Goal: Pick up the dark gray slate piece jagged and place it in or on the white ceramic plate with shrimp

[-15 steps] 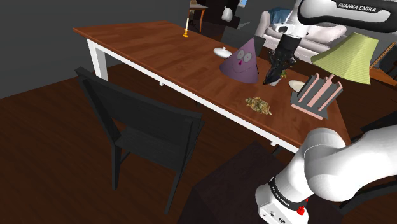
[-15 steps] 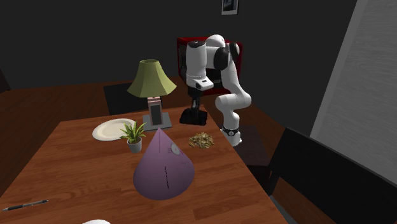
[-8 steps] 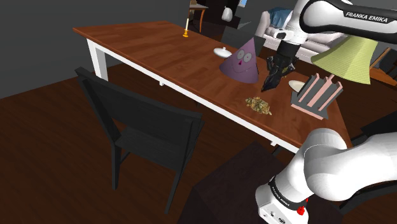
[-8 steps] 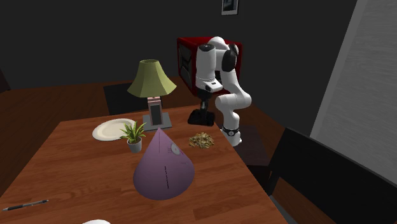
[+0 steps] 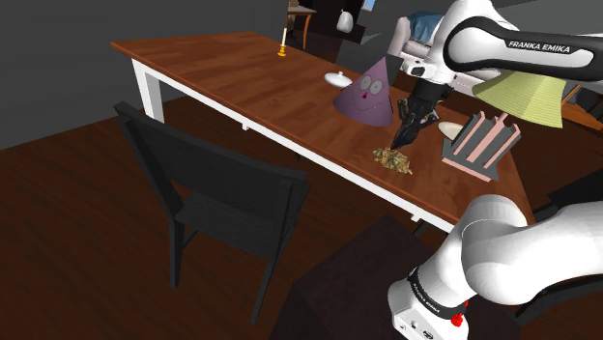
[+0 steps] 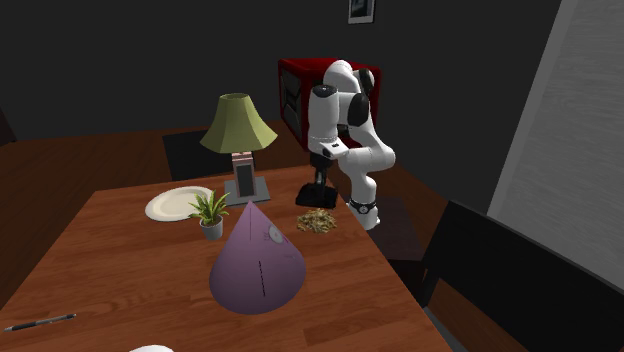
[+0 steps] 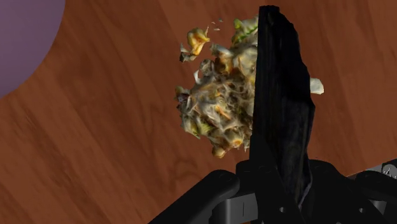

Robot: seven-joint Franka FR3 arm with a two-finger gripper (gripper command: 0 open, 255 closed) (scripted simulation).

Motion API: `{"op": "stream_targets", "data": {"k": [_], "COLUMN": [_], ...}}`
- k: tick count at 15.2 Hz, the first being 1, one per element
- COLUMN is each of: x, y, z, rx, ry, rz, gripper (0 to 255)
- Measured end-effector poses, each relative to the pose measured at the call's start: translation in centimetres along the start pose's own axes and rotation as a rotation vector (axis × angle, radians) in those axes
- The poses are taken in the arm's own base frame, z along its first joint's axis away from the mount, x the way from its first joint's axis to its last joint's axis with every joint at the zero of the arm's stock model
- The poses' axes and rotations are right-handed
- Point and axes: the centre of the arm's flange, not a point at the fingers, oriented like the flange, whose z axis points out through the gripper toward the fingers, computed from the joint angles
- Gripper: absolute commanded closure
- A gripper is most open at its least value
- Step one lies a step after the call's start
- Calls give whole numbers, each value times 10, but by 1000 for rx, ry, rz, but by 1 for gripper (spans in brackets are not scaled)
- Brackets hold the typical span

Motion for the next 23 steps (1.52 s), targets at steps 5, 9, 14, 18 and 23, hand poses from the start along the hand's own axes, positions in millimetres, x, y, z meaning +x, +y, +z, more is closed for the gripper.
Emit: {"op": "stream_targets", "data": {"k": [5, 9, 14, 18, 23], "x": [1, 1, 1, -1, 1], "y": [0, 0, 0, -1, 0], "z": [17, 18, 18, 13, -28], "rx": [0, -1, -1, -1, -1], "ry": [0, 0, 0, 0, 0], "rz": [0, 0, 0, 0, 0], "gripper": [255, 255, 0, 0, 0]}}
